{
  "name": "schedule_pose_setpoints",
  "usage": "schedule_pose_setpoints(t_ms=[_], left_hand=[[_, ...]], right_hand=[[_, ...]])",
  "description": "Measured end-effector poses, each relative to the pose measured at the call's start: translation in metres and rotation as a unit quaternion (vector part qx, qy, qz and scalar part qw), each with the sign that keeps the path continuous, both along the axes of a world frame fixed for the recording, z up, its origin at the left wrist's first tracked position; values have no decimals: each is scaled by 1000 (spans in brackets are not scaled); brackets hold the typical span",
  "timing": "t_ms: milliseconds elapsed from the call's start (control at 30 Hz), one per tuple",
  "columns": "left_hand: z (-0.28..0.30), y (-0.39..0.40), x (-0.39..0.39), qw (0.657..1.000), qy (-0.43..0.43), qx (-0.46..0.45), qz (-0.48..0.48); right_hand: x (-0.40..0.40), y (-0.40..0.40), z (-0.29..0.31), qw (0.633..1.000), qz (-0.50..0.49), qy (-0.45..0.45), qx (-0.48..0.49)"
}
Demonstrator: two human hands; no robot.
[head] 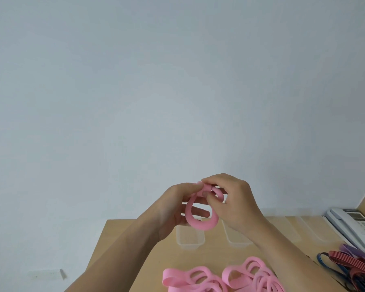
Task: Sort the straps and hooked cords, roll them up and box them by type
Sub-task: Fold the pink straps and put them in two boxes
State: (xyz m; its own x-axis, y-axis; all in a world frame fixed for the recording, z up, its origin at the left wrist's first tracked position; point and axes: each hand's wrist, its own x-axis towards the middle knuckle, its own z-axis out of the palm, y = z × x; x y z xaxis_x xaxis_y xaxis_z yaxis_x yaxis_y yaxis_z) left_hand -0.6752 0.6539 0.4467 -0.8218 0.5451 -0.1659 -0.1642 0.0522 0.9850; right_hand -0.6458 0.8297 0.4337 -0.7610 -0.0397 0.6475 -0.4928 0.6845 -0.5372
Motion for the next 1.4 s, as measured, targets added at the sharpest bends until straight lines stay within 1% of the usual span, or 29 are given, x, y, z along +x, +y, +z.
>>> schedule_pose_setpoints(t_ms=[133,233,300,433,533,600,700,833,1100,1300,1400], left_hand=[[-1,-7,-2,1000,0,22,-15],[-8,-13,-7,1000,-7,26,-15],[-16,-19,-10,999,-22,27,-11],[-30,-30,-14,999,-37,28,8],[-35,-38,-16,999,-42,28,14],[-37,-45,-17,999,-44,27,16],[-41,-54,-18,998,-55,36,23],[-52,-67,-16,997,-62,21,44],[-79,-86,-19,993,-97,43,49],[-108,-81,-33,984,-153,47,74],[-124,-73,-42,981,-173,32,85]], right_hand=[[-3,-6,-12,998,1,57,21],[-3,-11,-19,998,0,50,34],[-1,-14,-21,999,11,19,40],[0,-22,-19,997,40,-70,-5],[-1,-30,-14,986,33,-160,-9],[-3,-36,-13,979,44,-197,-6],[-5,-46,-17,979,41,-198,2],[-10,-60,-29,986,20,-164,11],[-12,-81,-66,991,1,-133,4],[-16,-72,-100,982,30,-181,43],[-22,-66,-114,969,45,-240,45]])
